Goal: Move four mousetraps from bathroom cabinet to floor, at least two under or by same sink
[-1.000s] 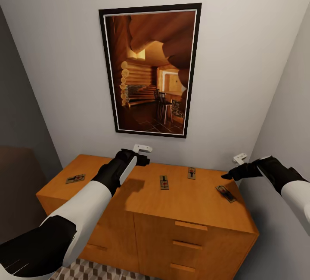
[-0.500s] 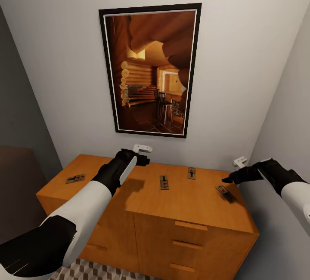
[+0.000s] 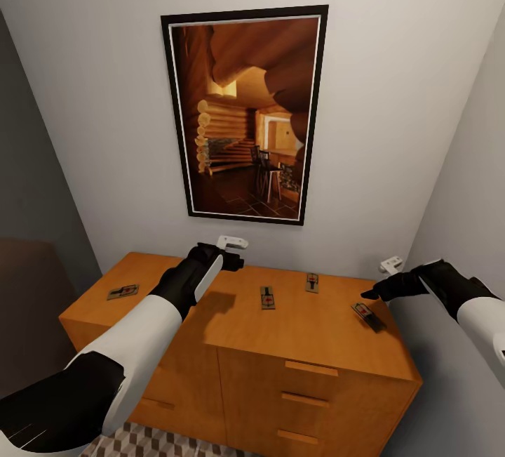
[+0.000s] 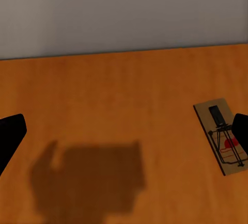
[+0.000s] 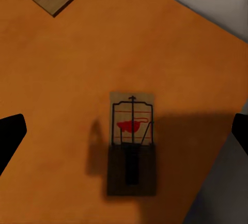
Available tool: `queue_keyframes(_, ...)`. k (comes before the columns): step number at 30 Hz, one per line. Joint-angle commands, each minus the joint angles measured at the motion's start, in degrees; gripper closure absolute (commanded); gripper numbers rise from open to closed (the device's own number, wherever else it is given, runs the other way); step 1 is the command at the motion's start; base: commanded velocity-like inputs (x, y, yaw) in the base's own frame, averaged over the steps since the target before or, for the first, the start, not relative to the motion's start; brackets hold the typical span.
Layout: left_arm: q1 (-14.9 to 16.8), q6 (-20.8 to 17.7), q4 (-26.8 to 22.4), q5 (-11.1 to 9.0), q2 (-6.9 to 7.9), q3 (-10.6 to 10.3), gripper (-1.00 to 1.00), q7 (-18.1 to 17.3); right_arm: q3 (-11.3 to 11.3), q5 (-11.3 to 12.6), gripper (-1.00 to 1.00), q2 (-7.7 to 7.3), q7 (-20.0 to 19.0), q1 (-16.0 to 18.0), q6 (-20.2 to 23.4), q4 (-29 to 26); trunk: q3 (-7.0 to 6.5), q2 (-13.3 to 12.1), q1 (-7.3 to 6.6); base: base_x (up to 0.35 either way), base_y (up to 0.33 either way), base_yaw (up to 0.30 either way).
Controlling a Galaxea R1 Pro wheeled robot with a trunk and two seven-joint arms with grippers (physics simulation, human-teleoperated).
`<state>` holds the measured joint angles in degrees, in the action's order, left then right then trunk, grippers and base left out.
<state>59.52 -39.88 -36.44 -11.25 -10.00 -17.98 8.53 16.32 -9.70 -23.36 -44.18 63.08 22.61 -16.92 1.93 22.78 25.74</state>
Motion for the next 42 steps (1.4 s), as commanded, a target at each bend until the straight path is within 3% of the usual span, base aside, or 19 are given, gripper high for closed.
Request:
queue_keyframes(1,0.1,-0.2,0.0,-0.6,0.0,-0.1,-1.0,0.5,-0.2,-0.5,-1.0,-0.02,-0.3,0.0,0.2,-0.1,0.14,0.1,0.04,0.0,0.0,0.0)
queue_keyframes(15,0.1,-0.2,0.0,-0.6,0.0,-0.2,-1.0,0.5,0.0,-0.6,-1.0,0.02,0.3,0.0,0.2,1.4,0.14,0.1,0.04,0.0,0.0,0.0)
queue_keyframes(29,0.1,-0.2,0.2,-0.6,0.0,-0.2,-1.0,0.5,0.1,-0.8,-1.0,3.39,6.2,0.0,0.2,3.8,0.14,0.1,0.04,0.0,0.0,0.0)
queue_keyframes(42,0.1,-0.2,0.2,-0.6,0.0,-0.2,-1.0,0.5,0.3,-0.8,-1.0,3.67,6.5,0.0,0.1,4.9,0.14,0.1,0.04,0.0,0.0,0.0)
